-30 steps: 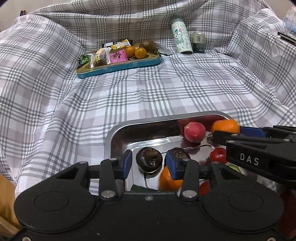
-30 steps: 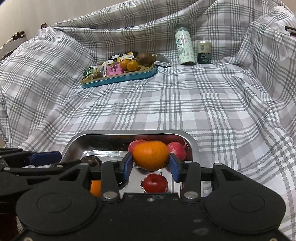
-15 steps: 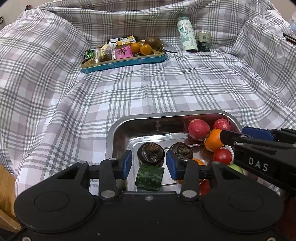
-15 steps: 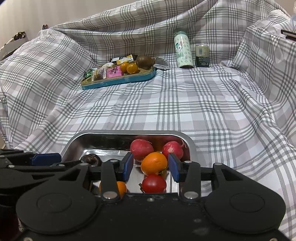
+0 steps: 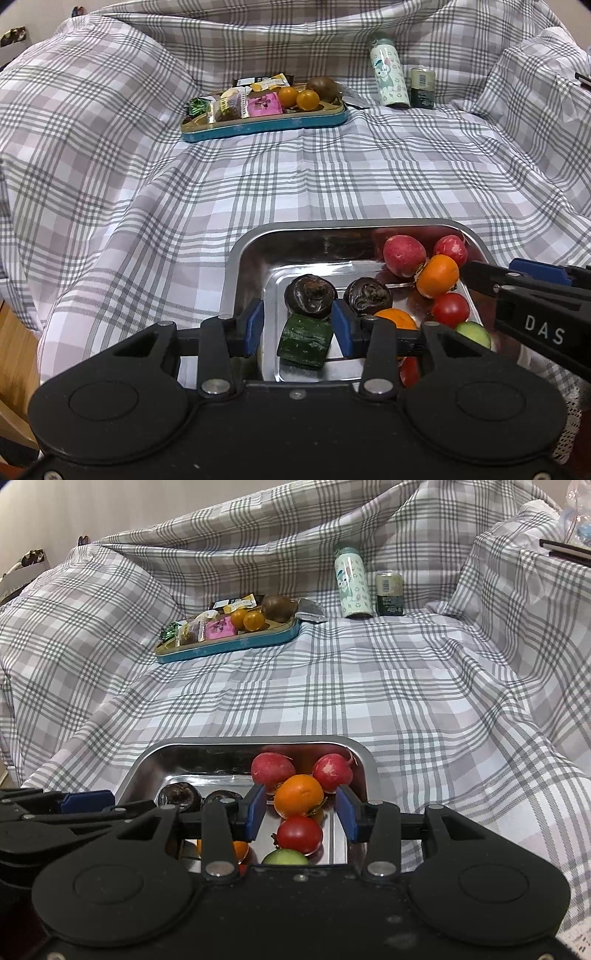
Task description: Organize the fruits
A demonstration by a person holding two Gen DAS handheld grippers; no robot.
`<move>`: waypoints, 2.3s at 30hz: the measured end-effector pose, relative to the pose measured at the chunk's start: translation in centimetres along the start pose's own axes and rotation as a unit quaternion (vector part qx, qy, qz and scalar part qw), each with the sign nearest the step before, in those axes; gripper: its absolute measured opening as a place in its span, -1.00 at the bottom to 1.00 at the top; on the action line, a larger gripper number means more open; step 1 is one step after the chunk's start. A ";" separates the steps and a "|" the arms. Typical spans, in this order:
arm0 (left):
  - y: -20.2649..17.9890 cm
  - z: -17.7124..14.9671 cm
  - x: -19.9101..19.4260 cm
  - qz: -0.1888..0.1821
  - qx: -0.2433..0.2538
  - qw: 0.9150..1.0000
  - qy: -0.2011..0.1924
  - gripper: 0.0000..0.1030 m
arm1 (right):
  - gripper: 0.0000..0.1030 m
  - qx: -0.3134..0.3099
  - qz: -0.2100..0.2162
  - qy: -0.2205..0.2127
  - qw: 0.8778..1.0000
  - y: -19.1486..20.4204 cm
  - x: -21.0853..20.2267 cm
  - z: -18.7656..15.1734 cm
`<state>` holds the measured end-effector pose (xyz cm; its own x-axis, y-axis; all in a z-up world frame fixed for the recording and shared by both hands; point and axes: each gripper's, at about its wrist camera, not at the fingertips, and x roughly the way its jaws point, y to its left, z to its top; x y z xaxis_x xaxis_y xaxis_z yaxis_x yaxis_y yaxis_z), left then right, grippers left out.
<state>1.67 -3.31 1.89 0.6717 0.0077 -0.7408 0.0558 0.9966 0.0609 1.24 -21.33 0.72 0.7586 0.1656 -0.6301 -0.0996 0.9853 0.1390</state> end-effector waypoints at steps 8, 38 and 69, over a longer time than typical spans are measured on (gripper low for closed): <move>0.1 -0.8 -1.1 0.002 -0.009 1.000 -0.006 -0.02 | -0.14 0.001 -0.014 0.006 1.000 0.3 -1.2 -0.8; -0.7 -3.0 -4.2 0.004 -0.020 0.999 -0.034 -0.02 | -0.14 -0.001 -0.016 -0.011 1.000 1.2 -4.6 -3.3; -0.6 -3.2 -3.9 -0.005 -0.025 0.999 -0.024 -0.02 | -0.14 0.002 -0.012 0.013 1.000 0.9 -3.9 -3.6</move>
<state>-3.37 -3.63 2.59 0.7063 -0.0056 -0.7078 0.0268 0.9995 0.0188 -4.10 -20.93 0.55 0.7434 0.1429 -0.6534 -0.0786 0.9888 0.1268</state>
